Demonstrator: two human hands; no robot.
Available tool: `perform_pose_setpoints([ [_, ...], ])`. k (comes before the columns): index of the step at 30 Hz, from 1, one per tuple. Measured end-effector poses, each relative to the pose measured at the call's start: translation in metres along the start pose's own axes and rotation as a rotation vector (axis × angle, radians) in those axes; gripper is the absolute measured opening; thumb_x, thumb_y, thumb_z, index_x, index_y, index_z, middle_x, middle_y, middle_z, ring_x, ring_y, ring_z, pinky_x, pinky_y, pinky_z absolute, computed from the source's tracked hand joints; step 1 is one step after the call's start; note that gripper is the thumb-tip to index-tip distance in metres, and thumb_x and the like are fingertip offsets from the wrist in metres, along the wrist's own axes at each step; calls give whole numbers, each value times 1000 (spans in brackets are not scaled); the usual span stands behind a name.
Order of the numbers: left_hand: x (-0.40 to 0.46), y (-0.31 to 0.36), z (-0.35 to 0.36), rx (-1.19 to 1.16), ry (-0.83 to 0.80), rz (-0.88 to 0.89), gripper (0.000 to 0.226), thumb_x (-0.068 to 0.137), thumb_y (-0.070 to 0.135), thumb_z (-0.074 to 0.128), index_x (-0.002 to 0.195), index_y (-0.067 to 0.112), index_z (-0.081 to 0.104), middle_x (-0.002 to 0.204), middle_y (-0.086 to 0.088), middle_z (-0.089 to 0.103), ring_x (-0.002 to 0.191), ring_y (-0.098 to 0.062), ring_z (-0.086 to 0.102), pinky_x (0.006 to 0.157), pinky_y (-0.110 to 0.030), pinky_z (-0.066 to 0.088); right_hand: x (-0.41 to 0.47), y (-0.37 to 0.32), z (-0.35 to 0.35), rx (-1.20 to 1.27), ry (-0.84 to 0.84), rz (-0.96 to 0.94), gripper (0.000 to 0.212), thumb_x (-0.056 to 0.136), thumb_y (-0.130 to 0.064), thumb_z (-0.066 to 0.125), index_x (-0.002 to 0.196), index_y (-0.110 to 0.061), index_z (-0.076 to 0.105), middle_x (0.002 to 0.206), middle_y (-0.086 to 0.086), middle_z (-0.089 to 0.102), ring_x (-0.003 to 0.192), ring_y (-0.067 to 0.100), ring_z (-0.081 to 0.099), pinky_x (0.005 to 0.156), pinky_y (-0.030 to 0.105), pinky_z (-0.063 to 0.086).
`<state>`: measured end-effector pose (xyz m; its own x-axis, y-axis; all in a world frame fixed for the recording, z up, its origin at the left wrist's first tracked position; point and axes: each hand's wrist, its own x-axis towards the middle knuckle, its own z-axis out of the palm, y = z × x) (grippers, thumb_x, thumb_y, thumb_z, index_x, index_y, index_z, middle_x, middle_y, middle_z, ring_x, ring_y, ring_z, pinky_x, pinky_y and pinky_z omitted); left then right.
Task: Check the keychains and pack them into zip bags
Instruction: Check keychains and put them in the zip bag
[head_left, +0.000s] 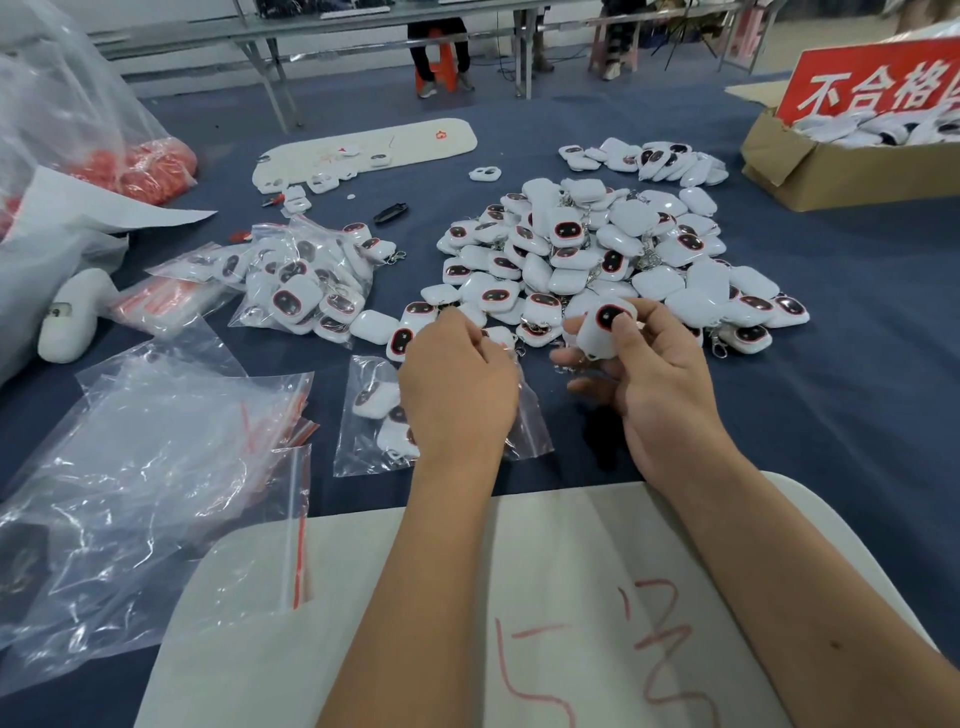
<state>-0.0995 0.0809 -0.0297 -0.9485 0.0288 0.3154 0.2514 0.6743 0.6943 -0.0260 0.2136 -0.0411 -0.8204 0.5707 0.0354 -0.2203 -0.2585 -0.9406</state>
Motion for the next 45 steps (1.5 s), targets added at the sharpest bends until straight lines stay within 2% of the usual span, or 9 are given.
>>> perform_pose_setpoints([
  [3,1,3,-6,-63,94,45,4,93,20,61,96,18,63,95,2,65,91,-19,59,80,-33,46,1,1,-1,12,-2,37,10,110,-15,51,116,-9,57,100,12,79,72,21,72,55,24,55],
  [6,0,9,-11,-71,144,92,11,91,26,63,84,19,58,82,5,62,84,-20,56,72,-32,44,2,3,-1,-45,-30,23,10,107,-6,56,115,-9,61,99,13,79,67,18,68,56,23,54],
  [15,-7,13,-2,446,-78,33,66,75,79,56,95,19,73,111,-8,60,113,-32,43,97,-42,38,4,10,-4,-167,-51,-25,19,104,2,54,114,-12,62,94,11,79,64,18,69,54,23,53],
  [23,-3,9,-8,407,-176,-30,33,82,52,61,88,21,72,109,-6,61,116,-31,45,98,-40,34,3,9,-3,-163,-63,-32,14,107,-2,52,115,-11,59,93,11,79,59,16,62,50,23,48],
  [26,6,4,-15,261,-241,54,31,88,37,58,62,20,61,77,1,67,92,-25,57,101,-38,34,-1,8,0,-140,-100,-26,14,108,-8,54,120,-14,50,93,8,80,61,16,67,52,24,51],
  [30,11,-1,-25,-14,-371,68,41,79,21,54,43,18,35,40,8,36,59,-16,37,92,-42,42,-4,7,0,-358,-154,-102,6,107,-21,59,112,-24,59,88,10,79,56,17,66,56,32,51],
  [33,13,-8,-26,-55,-381,107,31,75,14,52,46,11,44,42,3,40,65,-28,41,73,-36,41,-7,7,2,-495,-218,-162,10,105,-25,62,102,-26,72,76,3,78,50,12,58,51,31,50],
  [36,15,-10,-25,-39,-312,188,26,79,12,64,53,7,64,55,-1,58,76,-20,54,81,-30,41,-7,6,2,-569,-182,-177,14,102,-23,65,97,-26,78,69,-4,74,56,7,61,61,32,51],
  [45,12,1,-24,-91,-224,321,36,86,14,69,52,22,58,78,6,58,96,-26,48,82,-30,36,-13,7,6,-554,-216,-288,15,90,-17,81,98,-23,70,78,-3,74,70,17,68,67,27,54],
])
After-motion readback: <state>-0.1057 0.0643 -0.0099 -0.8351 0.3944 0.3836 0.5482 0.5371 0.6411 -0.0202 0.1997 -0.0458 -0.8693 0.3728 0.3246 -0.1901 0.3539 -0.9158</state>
